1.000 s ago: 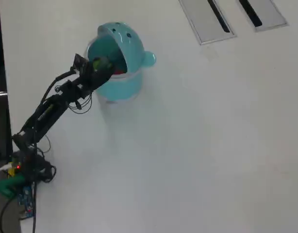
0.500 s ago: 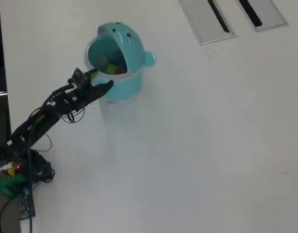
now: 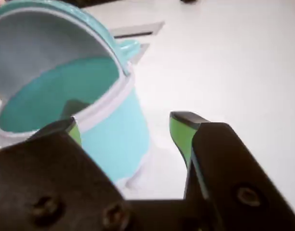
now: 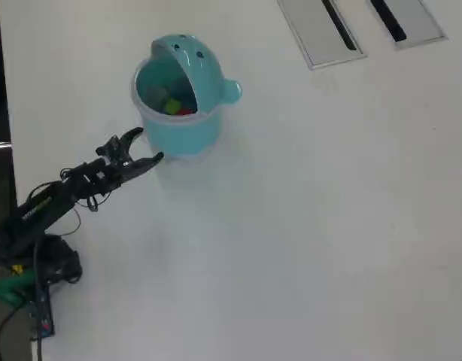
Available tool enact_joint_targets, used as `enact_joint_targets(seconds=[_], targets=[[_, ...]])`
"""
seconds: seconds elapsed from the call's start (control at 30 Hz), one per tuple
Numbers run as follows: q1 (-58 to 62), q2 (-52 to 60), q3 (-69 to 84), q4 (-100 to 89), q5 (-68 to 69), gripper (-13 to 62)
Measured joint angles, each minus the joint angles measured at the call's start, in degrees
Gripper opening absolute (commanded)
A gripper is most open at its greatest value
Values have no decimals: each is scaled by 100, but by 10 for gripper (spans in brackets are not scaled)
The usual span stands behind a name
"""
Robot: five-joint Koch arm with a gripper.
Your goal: Grasp RGB lego blocks and put them in the bin one by one.
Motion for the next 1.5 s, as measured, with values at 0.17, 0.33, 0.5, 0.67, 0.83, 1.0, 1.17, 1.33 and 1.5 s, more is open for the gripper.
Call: enact_joint_targets(seconds=[0.17,0.33,0.5,0.67,0.83,1.0,1.17,1.33,1.5], targets=[[246,747,879,0,26,340],[378,1151,1626,0,44,339],[290,1151,1934,0,466,338],[264,1151,2224,0,826,338],[334,1151,2663,-35,1125,344],[475,1151,3516,-1055,1573,344],[633,1151,4210,-2285,1626,339],[747,1151,4685,-2848,1723,330],[809,1151,5071,-3410,1907,330]])
